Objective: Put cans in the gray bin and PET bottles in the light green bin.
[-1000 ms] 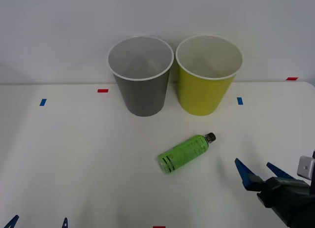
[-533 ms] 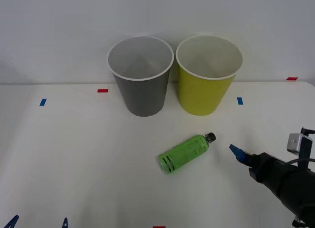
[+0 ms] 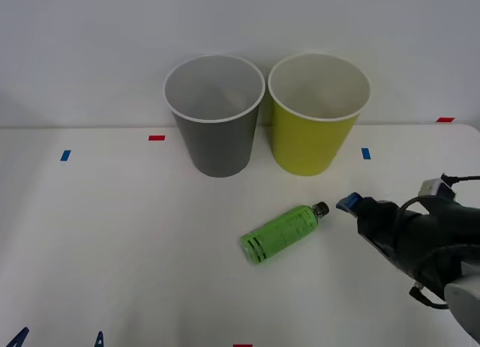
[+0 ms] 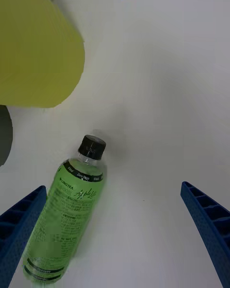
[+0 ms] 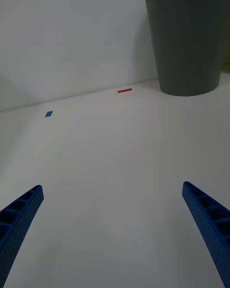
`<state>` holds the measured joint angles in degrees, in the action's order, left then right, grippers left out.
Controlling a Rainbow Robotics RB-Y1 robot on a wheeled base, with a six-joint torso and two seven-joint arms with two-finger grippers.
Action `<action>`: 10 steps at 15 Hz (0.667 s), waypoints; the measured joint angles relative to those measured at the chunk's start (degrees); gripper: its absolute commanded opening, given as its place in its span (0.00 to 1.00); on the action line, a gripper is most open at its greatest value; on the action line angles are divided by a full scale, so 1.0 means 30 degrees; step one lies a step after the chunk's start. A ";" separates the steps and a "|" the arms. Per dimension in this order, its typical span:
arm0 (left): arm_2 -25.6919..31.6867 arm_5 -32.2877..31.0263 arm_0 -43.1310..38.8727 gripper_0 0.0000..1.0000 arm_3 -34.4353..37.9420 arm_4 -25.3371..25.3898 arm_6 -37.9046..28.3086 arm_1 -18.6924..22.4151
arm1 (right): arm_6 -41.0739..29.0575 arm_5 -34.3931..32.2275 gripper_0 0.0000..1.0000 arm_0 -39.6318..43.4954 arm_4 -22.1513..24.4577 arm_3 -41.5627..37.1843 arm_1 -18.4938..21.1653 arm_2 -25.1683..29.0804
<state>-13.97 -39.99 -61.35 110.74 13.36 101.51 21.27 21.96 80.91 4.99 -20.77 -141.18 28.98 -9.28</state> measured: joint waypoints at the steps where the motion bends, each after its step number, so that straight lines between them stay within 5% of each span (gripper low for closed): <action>1: 0.0000 0.0000 0.0000 1.00 0.0000 0.0000 0.0000 0.0000 | -0.0720 0.0861 0.97 -0.0954 -0.0744 0.0246 0.0045 -0.0092; 5: 0.0000 0.0000 0.0000 1.00 0.0000 0.0000 0.0000 0.0000 | -0.1376 0.3607 0.97 -0.3895 -0.3713 0.2498 0.0176 -0.0320; 10: 0.0000 0.0000 0.0000 1.00 0.0000 0.0000 0.0000 0.0000 | -0.2972 0.5885 0.97 -0.6869 -0.5020 0.5112 0.0225 -0.1499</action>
<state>-13.97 -39.99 -61.35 110.74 13.36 101.51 21.27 13.05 98.56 -15.62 -35.83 -125.84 29.65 -13.78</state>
